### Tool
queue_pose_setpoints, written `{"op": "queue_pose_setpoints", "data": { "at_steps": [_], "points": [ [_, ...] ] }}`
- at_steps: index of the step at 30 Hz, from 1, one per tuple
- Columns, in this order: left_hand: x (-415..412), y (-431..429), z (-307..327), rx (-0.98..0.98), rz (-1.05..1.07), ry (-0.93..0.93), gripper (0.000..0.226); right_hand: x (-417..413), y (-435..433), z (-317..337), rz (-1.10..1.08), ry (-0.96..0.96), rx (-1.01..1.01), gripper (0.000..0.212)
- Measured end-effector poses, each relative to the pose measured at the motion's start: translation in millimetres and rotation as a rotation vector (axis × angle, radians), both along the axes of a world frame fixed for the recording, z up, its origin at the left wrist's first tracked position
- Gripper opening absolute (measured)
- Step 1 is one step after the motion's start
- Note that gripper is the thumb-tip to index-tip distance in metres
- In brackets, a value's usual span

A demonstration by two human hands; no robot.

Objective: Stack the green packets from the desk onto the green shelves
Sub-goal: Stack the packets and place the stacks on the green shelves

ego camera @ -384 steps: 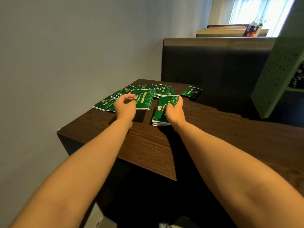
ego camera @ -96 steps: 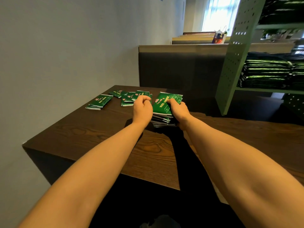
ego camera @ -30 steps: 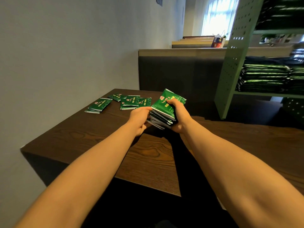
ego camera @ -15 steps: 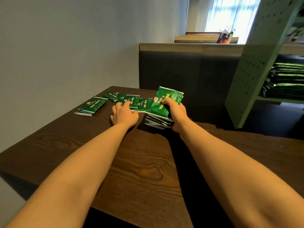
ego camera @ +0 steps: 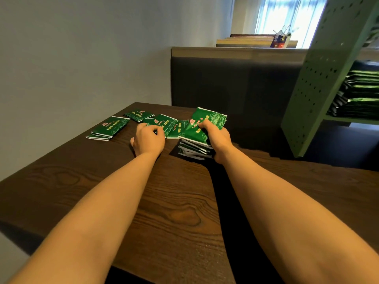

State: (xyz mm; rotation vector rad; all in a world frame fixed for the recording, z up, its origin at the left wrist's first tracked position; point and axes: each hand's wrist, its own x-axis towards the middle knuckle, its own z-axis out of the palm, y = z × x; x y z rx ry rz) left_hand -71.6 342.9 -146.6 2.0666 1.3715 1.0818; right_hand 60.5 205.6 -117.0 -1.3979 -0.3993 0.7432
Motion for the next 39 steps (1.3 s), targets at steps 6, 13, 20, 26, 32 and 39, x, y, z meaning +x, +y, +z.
{"op": "queue_pose_setpoints", "data": {
  "at_steps": [6,13,20,26,32,39],
  "points": [
    [-3,0,4,0.001,0.034,-0.233,0.008,0,-5,-2,0.042,-0.002,0.046,0.028],
    [-9,-14,10,-0.084,-0.059,-0.341,0.031,-2,-14,-4,0.057,0.078,0.115,0.029],
    [-13,-61,25,-0.358,-0.238,-0.368,0.043,-20,-34,6,-0.043,0.239,0.174,0.073],
    [-16,-96,35,-0.668,-0.368,-0.535,0.038,-32,-46,16,-0.119,0.298,0.233,0.096],
    [-27,-123,51,-0.811,-0.399,-0.722,0.031,-43,-54,20,-0.104,0.361,0.222,0.098],
    [-36,-126,52,-0.761,-0.423,-0.691,0.023,-47,-68,24,0.084,0.373,0.216,0.049]
  ]
}}
